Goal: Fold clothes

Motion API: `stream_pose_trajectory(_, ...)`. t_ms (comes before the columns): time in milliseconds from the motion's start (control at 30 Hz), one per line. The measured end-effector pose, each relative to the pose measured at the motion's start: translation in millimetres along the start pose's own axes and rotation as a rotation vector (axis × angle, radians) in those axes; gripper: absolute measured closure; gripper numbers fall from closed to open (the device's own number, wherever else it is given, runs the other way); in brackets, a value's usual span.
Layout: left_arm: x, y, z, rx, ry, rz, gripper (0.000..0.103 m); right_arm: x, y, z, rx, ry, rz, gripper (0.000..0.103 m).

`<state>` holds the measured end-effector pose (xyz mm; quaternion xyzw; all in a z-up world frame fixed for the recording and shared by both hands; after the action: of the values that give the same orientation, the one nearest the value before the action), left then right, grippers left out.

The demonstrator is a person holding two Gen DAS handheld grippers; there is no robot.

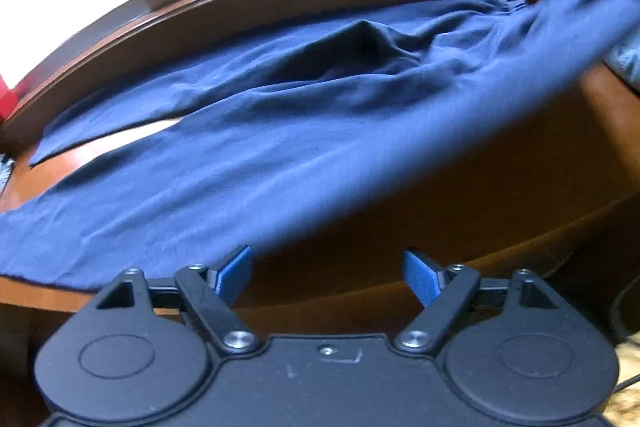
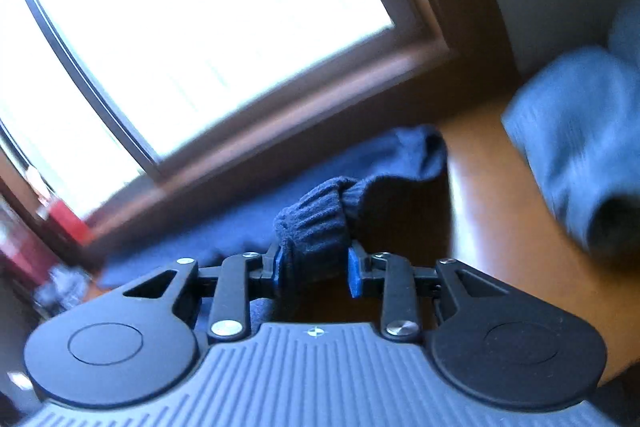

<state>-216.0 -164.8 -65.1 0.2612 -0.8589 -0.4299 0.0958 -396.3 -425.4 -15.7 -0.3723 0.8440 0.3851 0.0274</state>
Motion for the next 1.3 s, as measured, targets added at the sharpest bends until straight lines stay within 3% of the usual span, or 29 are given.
stream_pose_trajectory(300, 1, -8, -3, 0.144, 0.054, -0.224, 0.023, -12, 36, -51, 0.096, 0.019, -0.111, 0.071)
stream_pose_trajectory(533, 28, -17, 2, 0.168, -0.083, -0.247, 0.023, -2, 48, -54, 0.094, 0.023, -0.119, 0.071)
stream_pose_trajectory(567, 31, -22, 1, 0.167, -0.093, -0.262, 0.028, -1, 51, -54, 0.099, 0.028, -0.117, 0.071)
stream_pose_trajectory(600, 31, -25, -1, 0.161, -0.081, -0.264, 0.062, 0, 54, -54, 0.104, 0.032, -0.115, 0.071)
stream_pose_trajectory(633, 27, -27, -6, 0.145, -0.045, -0.258, 0.087, 2, 56, -54, 0.107, 0.038, -0.113, 0.071)
stream_pose_trajectory(667, 22, -25, -9, 0.144, 0.003, -0.244, 0.1, 4, 57, -53, 0.105, 0.044, -0.107, 0.071)
stream_pose_trajectory(767, 1, 17, -19, 0.237, 0.151, -0.208, 0.101, 16, 56, -46, 0.077, 0.058, -0.061, 0.071)
stream_pose_trajectory(867, -5, 83, -29, 0.324, 0.2, -0.205, 0.101, 30, 50, -27, -0.017, 0.054, -0.026, 0.071)
stream_pose_trajectory(967, -2, 114, -44, 0.332, 0.173, -0.22, 0.099, 47, 49, -8, -0.088, 0.007, -0.034, 0.07)
stream_pose_trajectory(1100, 1, 112, -82, 0.321, 0.087, -0.233, 0.098, 60, 56, -3, -0.099, -0.12, -0.035, 0.07)
stream_pose_trajectory(1300, -23, 58, -166, 0.366, -0.024, -0.176, 0.095, 50, 34, -43, -0.034, -0.221, 0.038, 0.07)
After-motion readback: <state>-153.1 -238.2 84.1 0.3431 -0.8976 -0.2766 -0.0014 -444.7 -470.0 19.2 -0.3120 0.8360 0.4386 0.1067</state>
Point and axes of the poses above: each gripper's, at about its wrist camera, not at the fingertips, and y roughly against the way its jaws point, x to its right, z to its underside, the point moved 1 cm from there along -y, roughly the way its jaws point, and after that the axes turned 10 degrees about z, right-handed, at the moved point
